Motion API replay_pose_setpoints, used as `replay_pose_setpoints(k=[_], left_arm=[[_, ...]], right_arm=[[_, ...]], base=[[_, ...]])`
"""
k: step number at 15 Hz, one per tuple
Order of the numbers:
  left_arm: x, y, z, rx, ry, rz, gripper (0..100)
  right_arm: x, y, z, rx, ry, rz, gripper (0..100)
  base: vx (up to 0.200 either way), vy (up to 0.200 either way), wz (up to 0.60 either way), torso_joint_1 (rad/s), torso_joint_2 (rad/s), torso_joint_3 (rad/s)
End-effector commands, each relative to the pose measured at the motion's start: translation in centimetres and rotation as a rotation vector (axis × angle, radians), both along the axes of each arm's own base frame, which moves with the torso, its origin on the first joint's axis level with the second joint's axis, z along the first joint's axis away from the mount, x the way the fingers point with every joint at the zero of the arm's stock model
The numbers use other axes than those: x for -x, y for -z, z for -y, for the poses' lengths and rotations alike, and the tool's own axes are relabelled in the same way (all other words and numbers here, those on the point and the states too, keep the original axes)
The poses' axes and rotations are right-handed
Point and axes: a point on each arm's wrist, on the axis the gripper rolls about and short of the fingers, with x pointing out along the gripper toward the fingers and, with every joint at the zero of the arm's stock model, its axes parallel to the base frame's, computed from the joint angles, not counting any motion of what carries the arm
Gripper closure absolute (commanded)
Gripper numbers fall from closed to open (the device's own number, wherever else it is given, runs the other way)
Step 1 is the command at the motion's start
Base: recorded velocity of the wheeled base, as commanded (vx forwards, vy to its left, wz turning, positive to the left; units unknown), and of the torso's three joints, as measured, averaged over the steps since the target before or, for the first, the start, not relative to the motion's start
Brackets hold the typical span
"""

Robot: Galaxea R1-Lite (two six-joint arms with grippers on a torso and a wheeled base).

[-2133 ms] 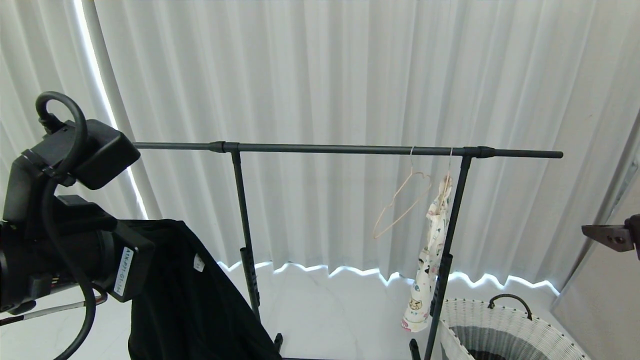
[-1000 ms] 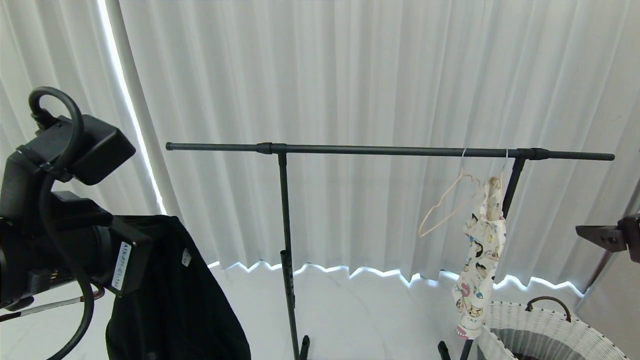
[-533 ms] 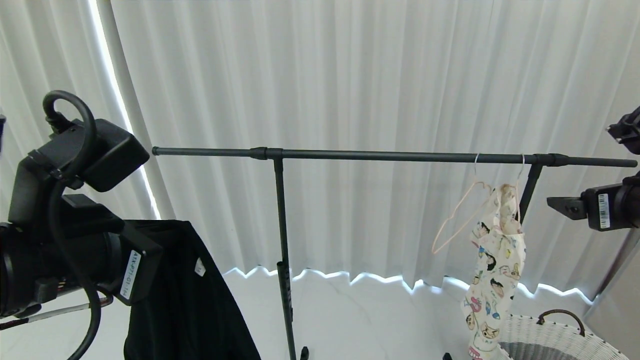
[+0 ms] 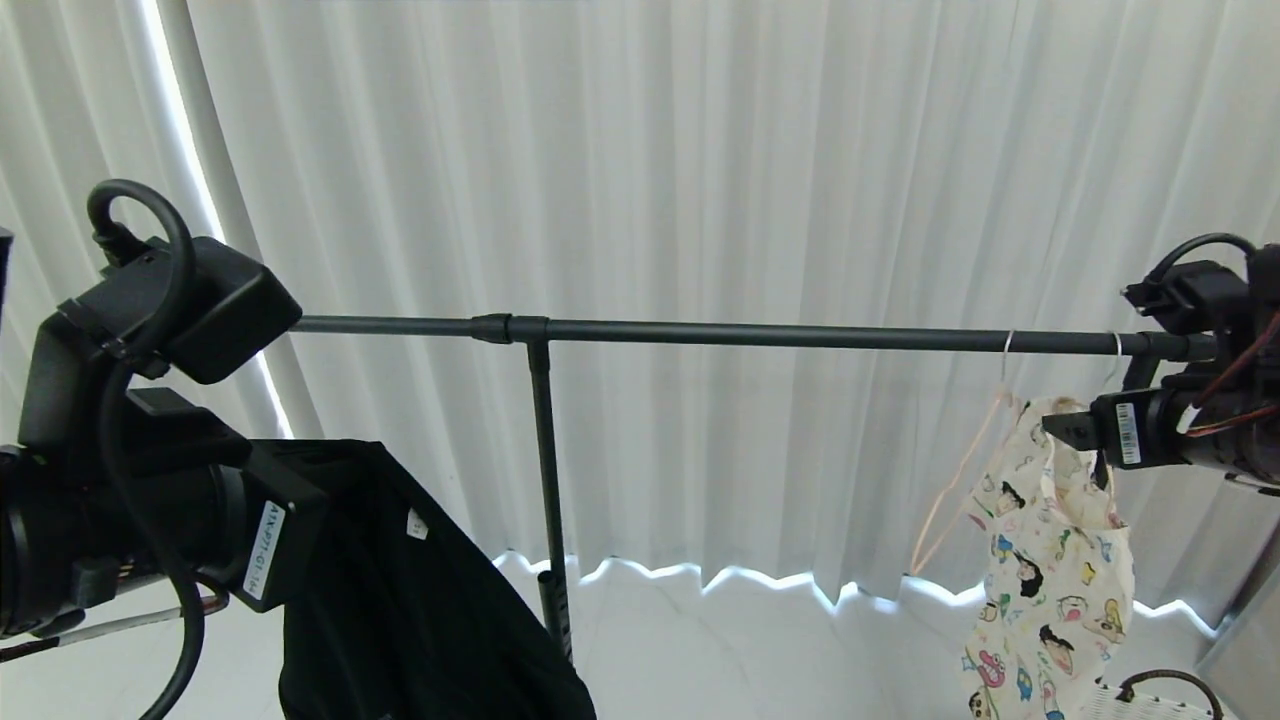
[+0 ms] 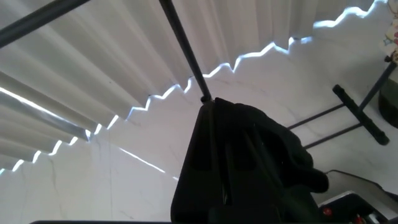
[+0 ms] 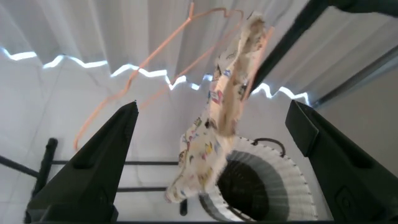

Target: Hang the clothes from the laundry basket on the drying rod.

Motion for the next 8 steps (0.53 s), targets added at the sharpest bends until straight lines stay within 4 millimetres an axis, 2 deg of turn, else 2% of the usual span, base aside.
replay_pose_setpoints(k=[1, 5, 8], left_arm=[[0.0, 0.1, 0.0, -0.003, 0.0, -0.005, 100], [-0.1, 0.2, 0.0, -0.005, -0.003, -0.007, 100], [0.1, 0.2, -0.1, -0.005, -0.002, -0.004, 100]], right_arm=[[-1.5, 1.7, -0.6, 0.004, 0.055, -0.054, 0], [-2.9, 3.9, -1.8, -0.076, 0.119, -0.107, 0], [-3.8, 6.0, -3.7, -0.099, 0.167, -0.145, 0]], base=[[0.2, 0.0, 0.0, 0.007, 0.0, 0.002], [0.0, 0.0, 0.0, 0.0, 0.0, 0.0], [0.0, 0.0, 0.0, 0.0, 0.0, 0.0]])
